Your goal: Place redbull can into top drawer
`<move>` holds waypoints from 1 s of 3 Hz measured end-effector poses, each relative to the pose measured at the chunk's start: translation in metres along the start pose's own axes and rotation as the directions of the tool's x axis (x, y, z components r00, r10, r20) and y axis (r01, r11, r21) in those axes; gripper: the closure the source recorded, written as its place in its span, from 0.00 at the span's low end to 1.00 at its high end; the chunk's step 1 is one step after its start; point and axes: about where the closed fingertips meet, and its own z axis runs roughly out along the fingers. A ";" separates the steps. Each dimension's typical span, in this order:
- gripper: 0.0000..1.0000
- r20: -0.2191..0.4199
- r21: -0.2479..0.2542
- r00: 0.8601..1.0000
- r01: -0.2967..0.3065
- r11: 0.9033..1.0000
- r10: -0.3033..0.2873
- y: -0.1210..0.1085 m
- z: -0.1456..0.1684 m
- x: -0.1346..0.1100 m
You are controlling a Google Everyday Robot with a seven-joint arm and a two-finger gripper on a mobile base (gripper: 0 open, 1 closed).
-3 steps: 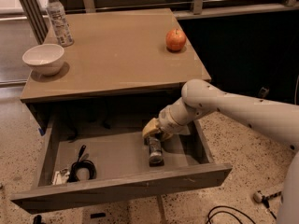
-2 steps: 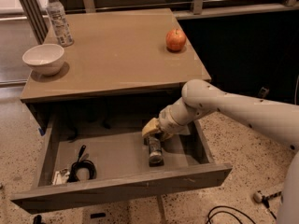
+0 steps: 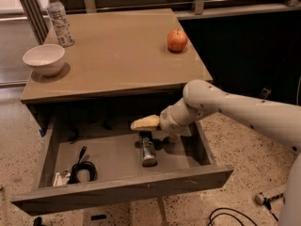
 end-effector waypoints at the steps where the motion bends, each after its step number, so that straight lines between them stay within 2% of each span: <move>1: 0.00 0.000 0.000 1.000 0.000 1.000 0.000 0.000 0.000 0.000; 2: 0.00 0.000 0.000 1.000 0.000 1.000 0.000 -0.003 -0.005 0.000; 3: 0.00 -0.097 -0.007 0.995 -0.034 0.999 0.034 -0.023 -0.028 0.005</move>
Offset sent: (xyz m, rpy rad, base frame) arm 0.0097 0.0058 0.0504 -0.0139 -0.1046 -0.0959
